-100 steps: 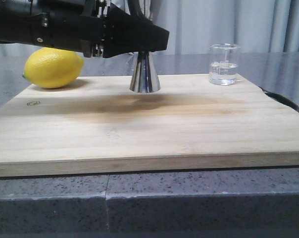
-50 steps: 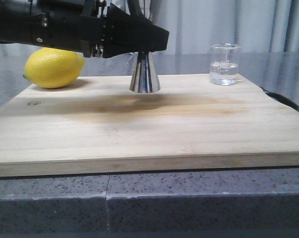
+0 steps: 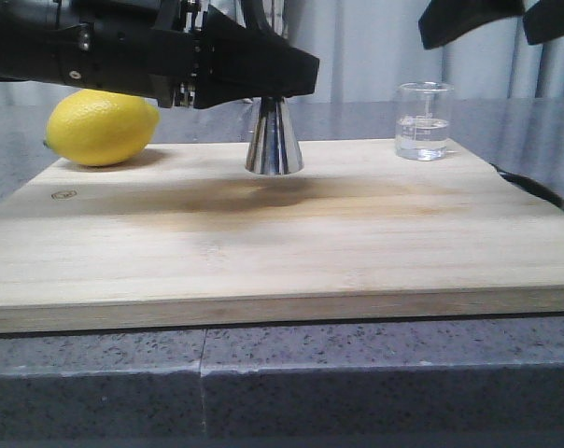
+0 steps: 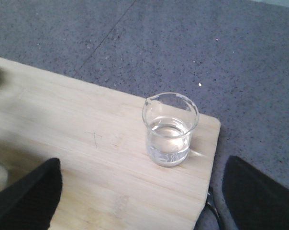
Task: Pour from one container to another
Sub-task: 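Reach the right gripper to the glass beaker and grasp it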
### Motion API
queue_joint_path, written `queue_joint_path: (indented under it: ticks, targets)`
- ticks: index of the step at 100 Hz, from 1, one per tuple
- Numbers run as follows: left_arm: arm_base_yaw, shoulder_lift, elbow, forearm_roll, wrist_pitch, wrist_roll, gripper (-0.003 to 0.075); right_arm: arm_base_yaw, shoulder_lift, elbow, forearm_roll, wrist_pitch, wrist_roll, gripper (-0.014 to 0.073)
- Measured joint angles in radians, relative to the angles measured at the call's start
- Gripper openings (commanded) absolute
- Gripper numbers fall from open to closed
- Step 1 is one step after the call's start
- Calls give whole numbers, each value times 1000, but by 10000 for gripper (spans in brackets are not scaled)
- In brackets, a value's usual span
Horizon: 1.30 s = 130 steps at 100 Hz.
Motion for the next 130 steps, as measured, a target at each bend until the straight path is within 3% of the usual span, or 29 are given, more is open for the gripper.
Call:
queue_joint_path:
  ticks: [18,32,64,91,108,130]
  targets:
    - [0,0,0,0,0,0,206,39,44,166,11,-338,42,596]
    - [0,0,0,0,0,0,206,34,130,183,12,-447,88,596]
    - [0,0,0,0,0,0,206,-37,299,137,-240,-569,314,596]
    - [0,0,0,0,0,0,206,-88,406,72,-410,-634,387,595]
    - [0,0,0,0,0,0,206,-88,455,39,-450,-644,403,590]
    - [0,0,0,0,0,0,206,-88,461,37,-463,-644,407,377]
